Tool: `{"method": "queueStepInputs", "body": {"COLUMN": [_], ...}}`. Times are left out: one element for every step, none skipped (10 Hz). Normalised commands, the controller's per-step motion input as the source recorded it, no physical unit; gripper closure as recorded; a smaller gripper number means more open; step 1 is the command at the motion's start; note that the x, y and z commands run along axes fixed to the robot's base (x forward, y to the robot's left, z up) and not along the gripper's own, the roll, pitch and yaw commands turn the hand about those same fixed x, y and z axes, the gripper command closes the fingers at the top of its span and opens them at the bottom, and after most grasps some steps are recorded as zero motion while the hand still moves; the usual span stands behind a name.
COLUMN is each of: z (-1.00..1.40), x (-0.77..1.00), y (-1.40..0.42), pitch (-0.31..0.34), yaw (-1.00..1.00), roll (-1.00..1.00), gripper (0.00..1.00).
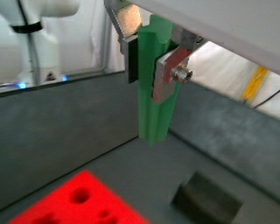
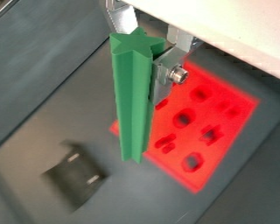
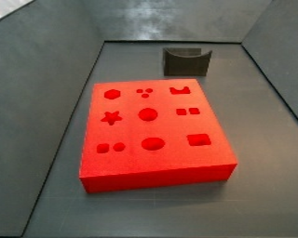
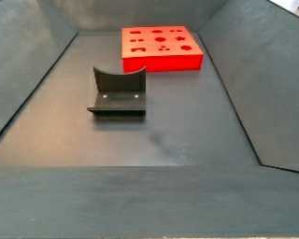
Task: Pick up the star object. Move up. Place the star object on the fixture. Regrasp the star object. Move to above the board. Insert the star object.
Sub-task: Move to above the board, then insert the star object.
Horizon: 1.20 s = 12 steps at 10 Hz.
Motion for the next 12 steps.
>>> {"method": "queueStepInputs", "body": {"z": [-0.02,-0.01,-0.01,-0.01,0.0,0.0,0.0,-0.14,-0.38,-0.53,-0.58,-0.61], "x": [-0.45,-0.28,-0.18,-0.12,-0.08,-0.06,0.02,0.0,-0.32,-0.22,-0.18,-0.2], "y": [-0.46,-0.24,-0.12,-0.05,-0.02,-0.01,0.0,0.0,-0.36,-0.33,-0.25,-0.23], "pitch": [-0.248,-0.244,-0.23,-0.16,-0.117,-0.076,0.0,-0.154,-0.086,-0.077,-0.126,-0.146], "yaw": [-0.03,-0.04,-0.05,-0.04,-0.02,-0.02,0.0,0.0,-0.18,-0.61,-0.7,-0.7], "roll": [-1.0,-1.0,-0.97,-0.65,-0.44,-0.28,0.0,-0.06,-0.05,-0.14,-0.15,-0.17], "gripper": [1.0,1.0,1.0,1.0,1.0,1.0,1.0,1.0,1.0,1.0,1.0,1.0]}}
